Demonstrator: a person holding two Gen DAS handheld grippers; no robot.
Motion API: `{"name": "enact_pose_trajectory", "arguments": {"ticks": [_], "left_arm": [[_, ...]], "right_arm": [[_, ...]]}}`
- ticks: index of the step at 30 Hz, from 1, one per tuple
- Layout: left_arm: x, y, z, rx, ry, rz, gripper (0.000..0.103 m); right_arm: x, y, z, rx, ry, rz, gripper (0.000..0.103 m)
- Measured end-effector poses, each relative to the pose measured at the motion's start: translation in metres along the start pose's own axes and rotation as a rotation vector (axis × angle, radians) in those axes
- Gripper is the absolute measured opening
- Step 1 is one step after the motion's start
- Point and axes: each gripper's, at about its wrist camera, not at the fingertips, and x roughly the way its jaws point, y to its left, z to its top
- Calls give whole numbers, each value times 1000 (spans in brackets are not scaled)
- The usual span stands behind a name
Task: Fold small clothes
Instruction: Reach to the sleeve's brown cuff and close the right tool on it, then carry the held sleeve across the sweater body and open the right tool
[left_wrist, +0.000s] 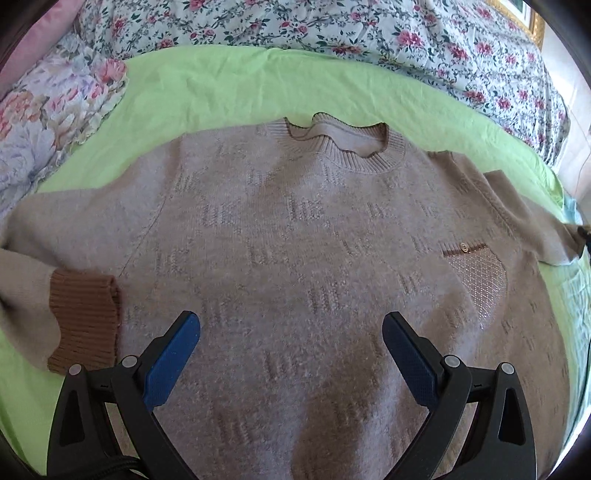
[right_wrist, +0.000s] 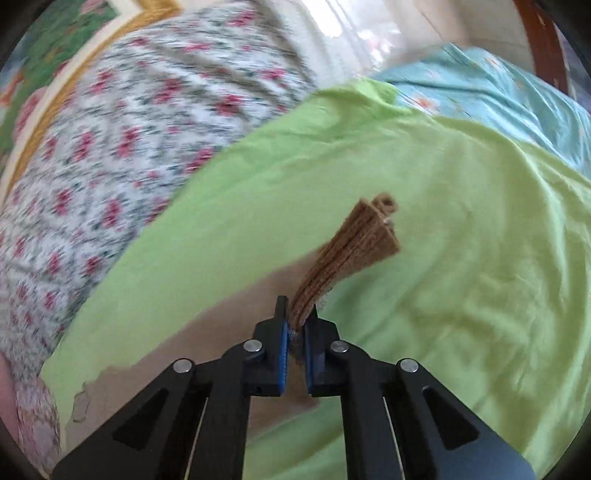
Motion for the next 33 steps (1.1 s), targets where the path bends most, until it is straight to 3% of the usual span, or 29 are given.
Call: {"name": "enact_pose_trajectory", "arguments": {"ticks": [6,9,13,20,26,28,29,30,32,33], "left_arm": [[-21,19,-13,-38,-11,-49,100],[-32,28,-19,-50,-21,-76,100],[-46,40,-28,-61,-35,-106,100],[-62,66,-46,-81,-54,-127,100],[-58,76,-50,-103,-38,-138,100],[-54,74,-47,-101,-32,-144,100],[-51,72,-44,-98,-29,-148,100],[-47,68,-40,-92,-26,-151,100],[-37,63,-33,-82,-20,-156,100],[-28,59,-27,-78,-4,-160,100]], "right_arm": [[-28,120,-48,-144,77,279,7],[-24,182,-86,-193,165,416,7],[-7,258,-149,-270,295,528,7],[16,355,-249,-375,481,642,7],[29,397,-310,-450,615,697,9],[36,402,-321,-446,678,708,14],[41,403,-326,-443,717,707,26],[43,403,-328,-433,736,713,53],[39,395,-323,-400,708,743,72],[35,391,-317,-390,693,754,72]]}}
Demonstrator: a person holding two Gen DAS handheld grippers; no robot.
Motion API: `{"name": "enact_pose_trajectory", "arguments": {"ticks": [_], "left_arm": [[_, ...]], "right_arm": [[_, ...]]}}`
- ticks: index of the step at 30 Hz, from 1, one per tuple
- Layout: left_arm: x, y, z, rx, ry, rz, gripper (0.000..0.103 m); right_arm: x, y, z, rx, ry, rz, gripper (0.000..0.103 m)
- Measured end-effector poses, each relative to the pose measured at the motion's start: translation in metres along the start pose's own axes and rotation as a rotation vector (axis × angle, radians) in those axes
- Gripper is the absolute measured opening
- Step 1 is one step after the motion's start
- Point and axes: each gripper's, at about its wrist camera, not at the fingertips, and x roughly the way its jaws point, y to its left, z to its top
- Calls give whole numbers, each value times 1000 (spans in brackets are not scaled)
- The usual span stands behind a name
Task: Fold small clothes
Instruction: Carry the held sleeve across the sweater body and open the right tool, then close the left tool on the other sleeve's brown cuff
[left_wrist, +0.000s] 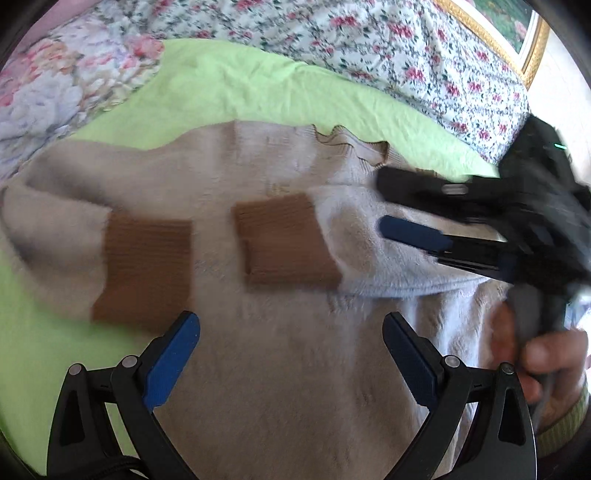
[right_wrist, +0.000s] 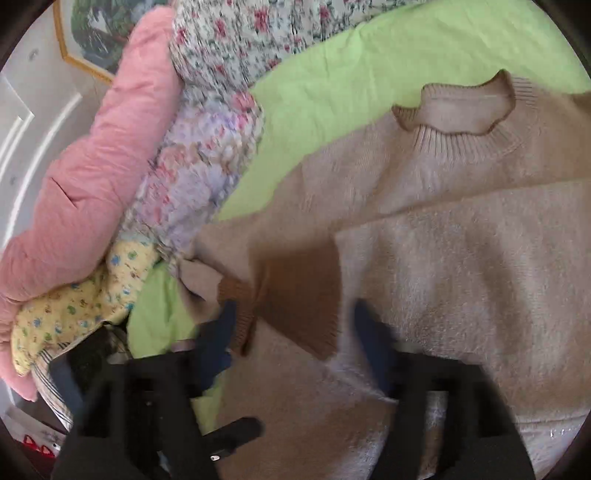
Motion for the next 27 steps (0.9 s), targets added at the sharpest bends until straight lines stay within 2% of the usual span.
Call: {"name": "enact_pose_trajectory", "arguments": {"ticks": [4,7,9,10,11,12,13,14,17,19,22,27], "left_arm": [[35,3,19,-57,57,-19,100],[41,6,32,-103,30,-28,99],[44,6,40,-131,8,-62,94],[46,5,42,-135,2,-73,79],[49,3,44,-131,-1,-76,52],[52,1,45,-120,5,-69,35],[53,1,46,-115,13,-74,6],[51,1,47,-117,11,-87,6],[16,9,46,-111,-110,-91,5],[4,21,45,-123,-151,-76,5],[11,39,46,-148,-121,-9,5],[12,52,50,-194,-136,-13,5]], "right_arm": [[-43,-5,-6,16,-87,-8,72],[-78,-11,-16,22,-148,-33,72],[-103,-18,-25,39,-203,-66,72],[-112,-22,-28,48,-226,-78,72],[-125,-28,-31,64,-261,-96,72],[-133,-34,-33,78,-281,-108,72],[-141,-41,-32,94,-300,-121,72],[-149,-47,-32,113,-318,-136,72],[-172,-66,-30,150,-357,-193,72],[-186,-77,-29,166,-380,-229,72],[-196,-95,-25,180,-406,-310,72],[-200,-122,-11,202,-415,-446,72]]}}
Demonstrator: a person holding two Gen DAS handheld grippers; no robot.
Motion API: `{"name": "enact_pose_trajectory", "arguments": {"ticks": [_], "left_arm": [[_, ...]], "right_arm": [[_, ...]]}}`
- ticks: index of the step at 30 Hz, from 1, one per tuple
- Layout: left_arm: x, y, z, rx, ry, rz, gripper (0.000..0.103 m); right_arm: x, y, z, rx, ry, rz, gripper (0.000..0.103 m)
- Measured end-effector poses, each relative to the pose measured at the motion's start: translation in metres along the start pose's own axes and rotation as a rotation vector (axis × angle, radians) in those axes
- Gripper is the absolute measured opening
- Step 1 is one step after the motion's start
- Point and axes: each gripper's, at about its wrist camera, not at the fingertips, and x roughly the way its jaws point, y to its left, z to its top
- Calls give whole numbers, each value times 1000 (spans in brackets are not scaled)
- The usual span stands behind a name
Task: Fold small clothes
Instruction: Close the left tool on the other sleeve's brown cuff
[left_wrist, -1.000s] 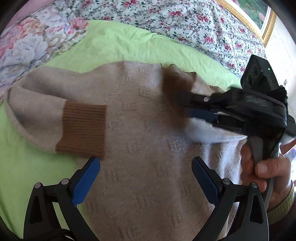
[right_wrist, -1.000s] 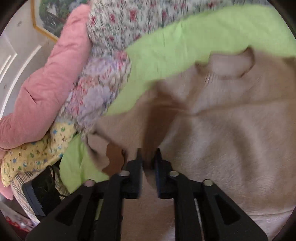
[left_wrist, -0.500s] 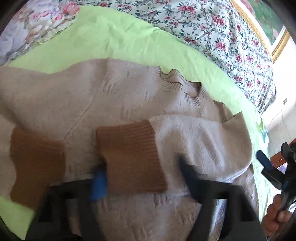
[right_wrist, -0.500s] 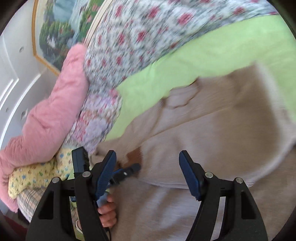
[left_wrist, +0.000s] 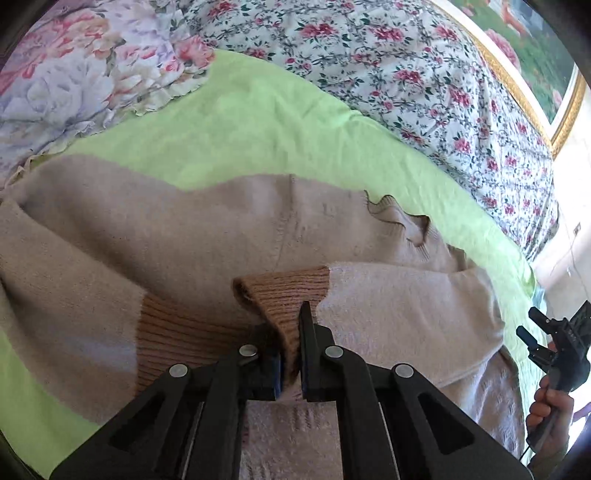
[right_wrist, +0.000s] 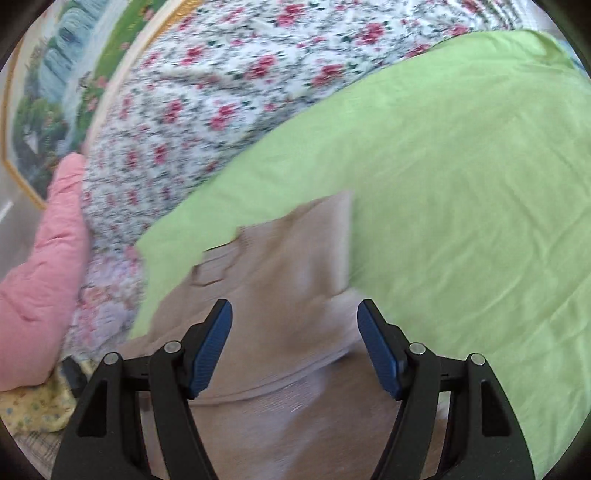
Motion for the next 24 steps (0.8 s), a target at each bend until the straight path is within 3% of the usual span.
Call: {"name": "enact_pose_trajectory", "arguments": {"ticks": [4,7,8,9,10,14,17,20,24], "left_arm": [[9,-3,1,19,24,-6,5],[2,-6,-5,27,21,-14,5],[1,-7,-4,31,21,-15,5],[0,-9,-4,35,22,-20,5],[0,-12,-3,38,26,-36,5],[3,-35,2,85,18,-98,5],[20,-45,2,123,26,-51,5],[35,-31,1,74,90,-42,7],[12,-20,1,70,61,-45,10]], "right_arm": [[27,-3,12,-50,37,-71,72],[59,1,15,-108,121,-111,72],[70,2,14,-132,156,-121,67],[81,3,14,-156,199,-118,33],[86,2,15,-167,214,-133,14],[66,-12,39,-152,98,-190,12],[68,-30,43,-125,109,-208,11],[73,-31,36,-147,129,-224,12],[51,-30,38,-91,91,-226,28]]}}
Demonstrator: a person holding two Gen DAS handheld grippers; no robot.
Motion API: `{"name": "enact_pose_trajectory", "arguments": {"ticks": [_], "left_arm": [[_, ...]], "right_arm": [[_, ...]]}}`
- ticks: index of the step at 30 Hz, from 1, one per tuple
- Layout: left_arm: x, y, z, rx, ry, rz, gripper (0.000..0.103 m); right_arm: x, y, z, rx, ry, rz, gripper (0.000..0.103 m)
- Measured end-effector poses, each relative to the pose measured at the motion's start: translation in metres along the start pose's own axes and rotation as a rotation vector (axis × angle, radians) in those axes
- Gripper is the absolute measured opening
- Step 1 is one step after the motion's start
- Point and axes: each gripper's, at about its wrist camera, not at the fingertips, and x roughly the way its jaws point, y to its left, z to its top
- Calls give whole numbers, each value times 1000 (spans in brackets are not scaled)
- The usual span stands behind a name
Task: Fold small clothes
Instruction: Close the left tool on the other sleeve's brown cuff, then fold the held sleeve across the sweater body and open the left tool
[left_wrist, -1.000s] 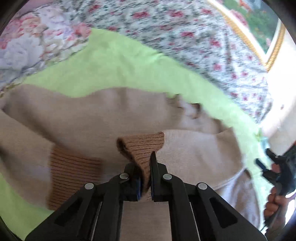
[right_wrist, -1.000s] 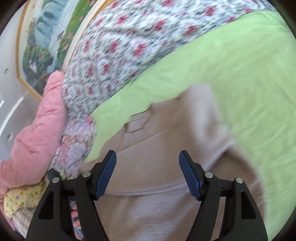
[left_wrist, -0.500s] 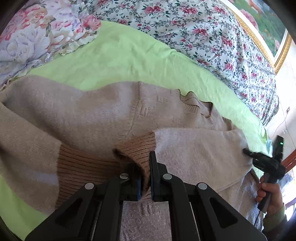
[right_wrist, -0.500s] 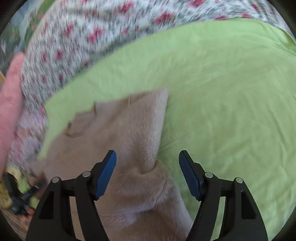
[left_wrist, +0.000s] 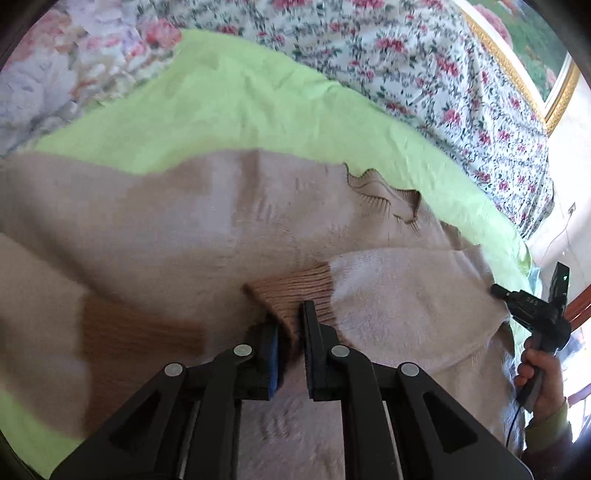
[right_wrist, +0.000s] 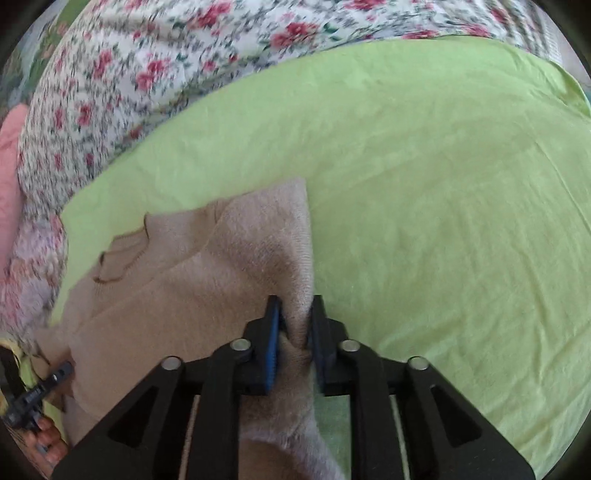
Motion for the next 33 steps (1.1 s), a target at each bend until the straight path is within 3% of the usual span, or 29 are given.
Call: {"name": "enact_pose_trajectory", "arguments": {"ticks": [5,11,15,22,23,25,26,30,33], "left_arm": [[-46,18,-13,-17,-37,-2,12],[-99,61,-45,-122,-63,40,28],[-109,98,-57,-220,-41,68,41],[-87,140,-49,-374,-12,47,52],[-83,143,-46,-382,-15,47,49],[-77,144,-40,-378,-24,67,30],[-76,142,-38,-364,-23,80,3],[-89,117,-29,-292,-64,114,2],[-107,86,-22,-223,-110,67,2]], "right_arm": [[-41,23,-17,-14,-61,78,37],[-67,63,-56,-70,-38,192,48],[-67,86,-85,-96,9,253,60],[-60,115,-123,-120,83,316,61],[-60,117,-127,-120,87,320,61],[-60,120,-134,-114,97,323,61],[-61,119,-136,-112,102,324,61],[-64,113,-140,-97,103,324,61],[-68,107,-140,-77,91,328,61]]}}
